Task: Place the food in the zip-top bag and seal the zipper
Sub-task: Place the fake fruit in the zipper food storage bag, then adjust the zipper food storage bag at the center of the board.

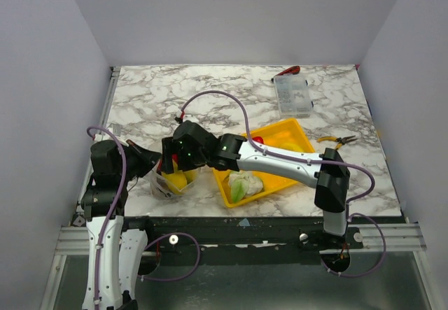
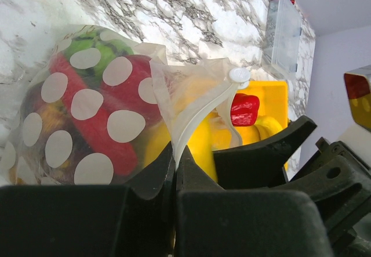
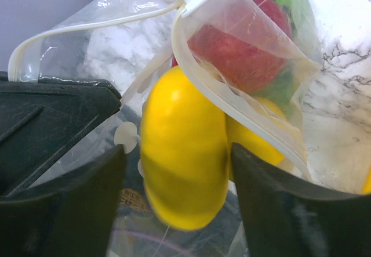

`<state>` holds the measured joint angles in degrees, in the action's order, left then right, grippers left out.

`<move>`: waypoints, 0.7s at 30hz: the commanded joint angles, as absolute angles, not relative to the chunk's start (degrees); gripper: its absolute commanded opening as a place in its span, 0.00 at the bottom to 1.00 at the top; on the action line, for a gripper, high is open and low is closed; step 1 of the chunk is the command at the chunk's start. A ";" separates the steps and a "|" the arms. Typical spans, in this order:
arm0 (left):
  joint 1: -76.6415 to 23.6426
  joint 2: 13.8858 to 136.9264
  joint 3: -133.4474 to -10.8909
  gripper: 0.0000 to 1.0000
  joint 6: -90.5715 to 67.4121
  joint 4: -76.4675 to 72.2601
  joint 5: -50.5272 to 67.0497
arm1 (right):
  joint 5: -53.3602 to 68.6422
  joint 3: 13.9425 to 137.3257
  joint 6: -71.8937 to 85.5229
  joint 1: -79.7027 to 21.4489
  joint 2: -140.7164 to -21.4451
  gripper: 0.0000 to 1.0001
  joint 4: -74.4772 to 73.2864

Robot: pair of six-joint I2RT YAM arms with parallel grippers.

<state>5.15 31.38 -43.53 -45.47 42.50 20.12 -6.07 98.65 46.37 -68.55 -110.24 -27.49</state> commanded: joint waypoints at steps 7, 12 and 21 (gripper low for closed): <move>5.35 31.30 -44.36 0.00 -42.96 41.71 21.84 | -0.67 99.66 24.60 -65.59 -101.64 0.84 -36.23; 5.33 32.66 -45.26 0.00 -41.42 41.82 23.64 | 1.41 96.38 13.06 -63.50 -101.47 0.84 -39.66; 5.32 34.04 -45.50 0.00 -40.55 41.17 26.84 | 7.46 100.54 15.27 -62.31 -108.50 0.21 -34.96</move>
<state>5.15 33.15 -43.59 -42.22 42.50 23.11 1.98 96.29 13.02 -61.89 -104.57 -35.22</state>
